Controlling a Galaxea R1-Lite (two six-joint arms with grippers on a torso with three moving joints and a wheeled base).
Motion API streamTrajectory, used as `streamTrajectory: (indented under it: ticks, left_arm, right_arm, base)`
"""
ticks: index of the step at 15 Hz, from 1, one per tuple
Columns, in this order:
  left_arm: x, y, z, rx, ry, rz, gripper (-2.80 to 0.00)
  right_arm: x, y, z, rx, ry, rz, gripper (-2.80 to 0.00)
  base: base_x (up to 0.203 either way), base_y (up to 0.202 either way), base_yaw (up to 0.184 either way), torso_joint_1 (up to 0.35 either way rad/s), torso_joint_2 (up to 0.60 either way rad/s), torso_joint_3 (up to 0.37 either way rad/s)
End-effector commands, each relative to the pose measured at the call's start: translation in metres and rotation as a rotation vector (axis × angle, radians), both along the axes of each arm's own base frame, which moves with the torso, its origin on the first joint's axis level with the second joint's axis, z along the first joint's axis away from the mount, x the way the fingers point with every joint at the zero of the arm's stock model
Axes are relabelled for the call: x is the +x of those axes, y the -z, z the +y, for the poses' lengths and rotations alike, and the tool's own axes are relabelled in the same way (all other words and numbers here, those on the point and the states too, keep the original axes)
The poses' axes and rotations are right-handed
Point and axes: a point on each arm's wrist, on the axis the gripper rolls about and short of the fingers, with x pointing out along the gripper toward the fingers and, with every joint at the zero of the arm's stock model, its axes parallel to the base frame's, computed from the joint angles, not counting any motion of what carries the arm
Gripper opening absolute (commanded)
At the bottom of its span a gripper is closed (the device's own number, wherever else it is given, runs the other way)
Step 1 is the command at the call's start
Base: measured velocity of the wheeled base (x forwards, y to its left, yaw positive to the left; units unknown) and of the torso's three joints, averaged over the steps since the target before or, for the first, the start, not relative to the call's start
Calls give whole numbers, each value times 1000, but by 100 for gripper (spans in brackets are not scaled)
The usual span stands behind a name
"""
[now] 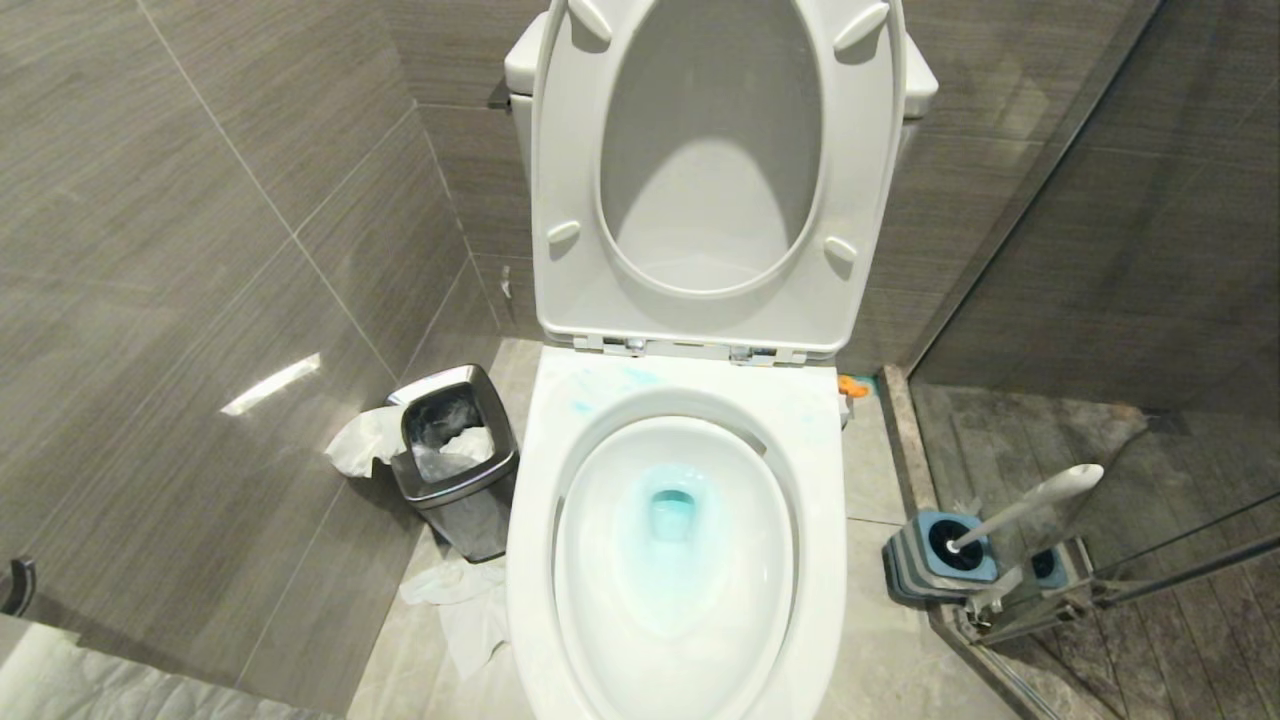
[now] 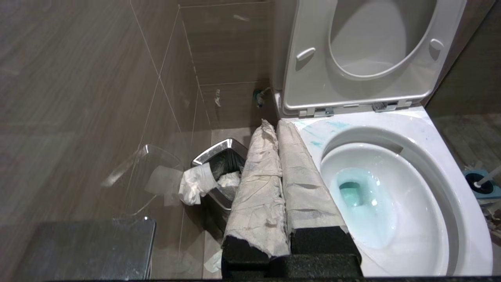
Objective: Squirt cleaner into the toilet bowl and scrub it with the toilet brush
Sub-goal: Flush the toilet
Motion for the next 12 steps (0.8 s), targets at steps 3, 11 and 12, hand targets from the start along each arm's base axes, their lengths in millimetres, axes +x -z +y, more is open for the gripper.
streamTrajectory:
  ticks: [3,11,12]
  left_arm:
    - [19,-22,0,1,2,21,-280]
    - [87,-78,-1,47,-6,55,-280]
    - [103,-90,-1,49,-7,55,-280]
  right_arm:
    - [0,0,0,0,0,2,-280]
    - [0,0,0,0,0,2,-280]
    - [0,0,0,0,0,2,-280]
  base:
    - [0,0,0,0,0,0]
    - [0,0,0,0,0,0]
    - [0,0,0,0,0,0]
